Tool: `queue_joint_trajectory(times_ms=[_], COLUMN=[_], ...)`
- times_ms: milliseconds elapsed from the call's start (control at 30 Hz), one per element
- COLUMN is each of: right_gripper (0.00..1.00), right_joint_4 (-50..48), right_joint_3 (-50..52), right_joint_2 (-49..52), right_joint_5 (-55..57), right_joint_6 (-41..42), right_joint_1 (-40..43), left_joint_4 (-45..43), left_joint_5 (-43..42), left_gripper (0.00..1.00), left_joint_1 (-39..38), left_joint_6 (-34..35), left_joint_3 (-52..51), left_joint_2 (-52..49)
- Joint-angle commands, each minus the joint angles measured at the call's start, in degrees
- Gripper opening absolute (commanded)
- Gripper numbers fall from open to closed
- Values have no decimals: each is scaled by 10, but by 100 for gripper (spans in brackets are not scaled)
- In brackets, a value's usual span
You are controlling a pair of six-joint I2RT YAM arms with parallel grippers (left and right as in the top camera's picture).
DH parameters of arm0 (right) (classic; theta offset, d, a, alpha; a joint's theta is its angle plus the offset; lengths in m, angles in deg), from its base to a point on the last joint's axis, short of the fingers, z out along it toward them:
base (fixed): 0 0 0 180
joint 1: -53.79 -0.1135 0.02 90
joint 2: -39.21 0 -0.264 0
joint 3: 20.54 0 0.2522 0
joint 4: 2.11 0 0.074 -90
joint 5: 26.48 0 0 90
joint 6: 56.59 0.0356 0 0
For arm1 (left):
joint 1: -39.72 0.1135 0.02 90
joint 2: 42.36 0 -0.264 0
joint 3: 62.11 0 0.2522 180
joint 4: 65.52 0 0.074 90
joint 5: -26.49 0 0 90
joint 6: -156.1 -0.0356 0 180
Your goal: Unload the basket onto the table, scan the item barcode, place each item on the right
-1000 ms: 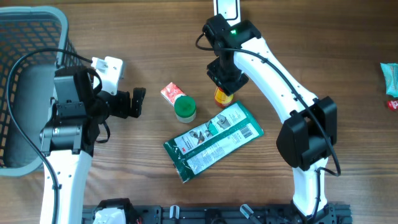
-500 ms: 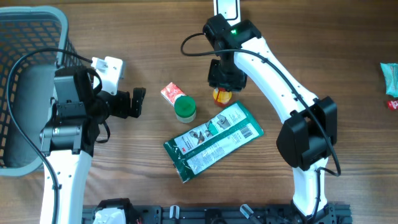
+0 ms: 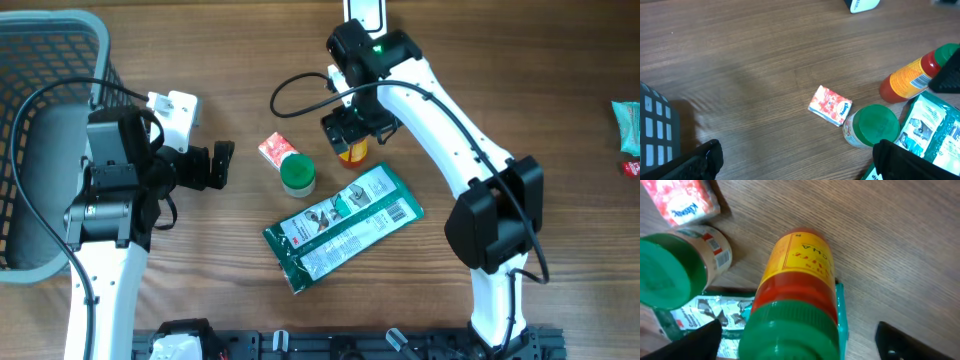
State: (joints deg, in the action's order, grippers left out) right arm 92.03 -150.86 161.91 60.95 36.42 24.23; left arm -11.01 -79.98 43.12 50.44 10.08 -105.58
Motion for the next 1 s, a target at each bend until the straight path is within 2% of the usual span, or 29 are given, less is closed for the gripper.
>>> queue_joint_trajectory(times_ms=[0,133,267,433,500,600,700,767,867,967], right_gripper=[100,100,100,100,100,100,100,100,100,100], right_joint_4=[18,22,31,76,74,60,61,54,49,20], right_joint_3=[-77,-128,-140,-129,-109,-87,-73,-61,-22,30], right_joint_2=[-49,-84,-117,-122,-122,-122,-122,-122,-120,-114], right_joint_5=[-41,-123,-140,-143,-164,-172,-80,-45,-99,-159], right_joint_6=[104,218,394,570,599,599,570,579,623,632], right_joint_1=[4,17,46,137,170,198,207,206,207,212], left_joint_4=[-1,-1,-1,-1,-1,-1,-1,-1,-1,-1], left_joint_5=[-11,-11,-11,-11,-11,-11,-11,-11,-11,-11], left_gripper=[100,100,100,100,100,100,100,100,100,100], left_joint_1=[3,3,3,3,3,3,3,3,3,3], left_joint_6=[5,5,5,5,5,5,5,5,5,5], left_joint_3=[-4,-4,-4,-4,-4,-4,-4,-4,-4,-4], left_joint_2=[-3,-3,-3,-3,-3,-3,-3,-3,-3,-3])
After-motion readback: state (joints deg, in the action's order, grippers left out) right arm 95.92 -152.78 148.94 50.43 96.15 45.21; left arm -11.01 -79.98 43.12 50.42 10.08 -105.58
